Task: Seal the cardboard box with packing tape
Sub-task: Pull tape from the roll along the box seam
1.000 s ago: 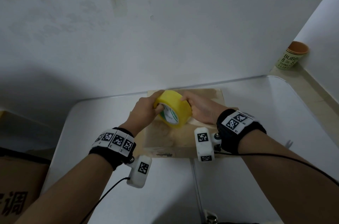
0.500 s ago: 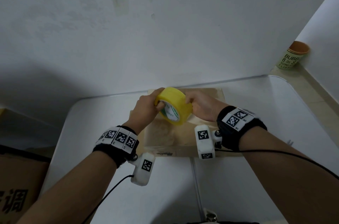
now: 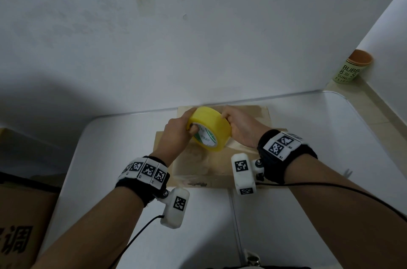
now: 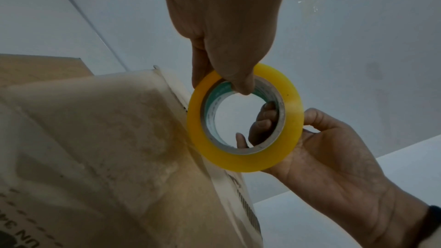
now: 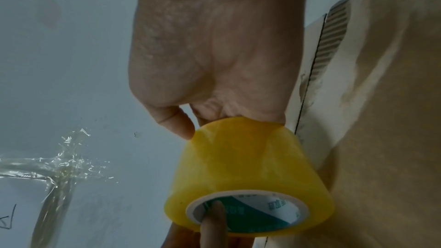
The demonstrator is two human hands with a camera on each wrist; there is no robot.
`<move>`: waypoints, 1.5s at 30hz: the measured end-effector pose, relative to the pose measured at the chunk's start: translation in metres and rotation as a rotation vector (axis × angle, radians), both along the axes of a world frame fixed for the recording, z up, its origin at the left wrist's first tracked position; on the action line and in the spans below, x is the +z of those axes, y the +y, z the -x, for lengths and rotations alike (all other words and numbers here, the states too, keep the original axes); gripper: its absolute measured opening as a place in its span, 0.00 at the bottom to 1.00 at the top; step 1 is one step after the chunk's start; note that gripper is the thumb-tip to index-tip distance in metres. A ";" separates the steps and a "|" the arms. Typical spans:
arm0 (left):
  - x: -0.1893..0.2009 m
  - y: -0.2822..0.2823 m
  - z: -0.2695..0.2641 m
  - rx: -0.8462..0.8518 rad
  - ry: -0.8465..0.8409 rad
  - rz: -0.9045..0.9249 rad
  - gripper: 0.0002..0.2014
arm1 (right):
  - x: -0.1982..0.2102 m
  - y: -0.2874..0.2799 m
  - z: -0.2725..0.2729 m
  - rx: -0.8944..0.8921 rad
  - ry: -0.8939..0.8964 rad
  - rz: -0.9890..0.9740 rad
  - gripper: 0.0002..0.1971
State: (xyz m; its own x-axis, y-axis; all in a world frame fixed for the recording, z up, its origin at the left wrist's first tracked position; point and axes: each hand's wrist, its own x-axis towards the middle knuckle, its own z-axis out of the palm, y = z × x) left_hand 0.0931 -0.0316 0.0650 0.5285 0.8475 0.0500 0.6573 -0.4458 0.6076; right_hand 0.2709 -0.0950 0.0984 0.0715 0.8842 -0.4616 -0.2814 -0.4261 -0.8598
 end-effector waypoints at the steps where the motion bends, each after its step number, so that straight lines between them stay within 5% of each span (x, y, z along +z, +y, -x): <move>1: 0.000 0.000 0.000 0.000 0.009 -0.001 0.25 | 0.001 0.000 0.001 -0.005 0.002 0.002 0.07; 7: -0.002 0.001 0.003 0.005 -0.051 -0.008 0.24 | -0.012 0.000 -0.002 0.074 -0.037 0.023 0.18; 9: -0.002 0.002 0.004 0.012 -0.090 0.017 0.22 | -0.008 0.002 -0.003 0.121 -0.055 0.011 0.32; 11: -0.001 -0.001 0.005 0.024 -0.122 0.035 0.21 | 0.000 0.004 -0.003 0.190 -0.044 -0.029 0.24; 16: -0.002 -0.007 0.004 0.029 -0.149 0.032 0.20 | -0.002 0.005 -0.003 0.178 -0.040 0.015 0.27; 20: -0.004 -0.007 0.005 0.044 -0.113 0.047 0.21 | 0.000 0.000 -0.003 0.188 -0.050 -0.007 0.16; 26: 0.005 -0.002 0.004 0.055 -0.060 0.290 0.24 | 0.004 -0.001 0.003 0.345 -0.211 -0.031 0.16; 32: 0.035 -0.007 -0.004 -0.054 -0.166 -0.056 0.15 | 0.000 0.004 0.004 0.375 -0.294 -0.038 0.17; 45: 0.042 -0.017 -0.008 -0.047 -0.044 -0.182 0.07 | -0.006 0.006 0.010 0.425 -0.292 -0.083 0.17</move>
State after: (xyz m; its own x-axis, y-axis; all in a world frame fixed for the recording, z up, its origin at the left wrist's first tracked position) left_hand 0.1009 -0.0487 0.1068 0.5610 0.7969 0.2241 0.6079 -0.5804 0.5418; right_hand 0.2608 -0.0891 0.0924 -0.1865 0.8958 -0.4034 0.1581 -0.3779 -0.9122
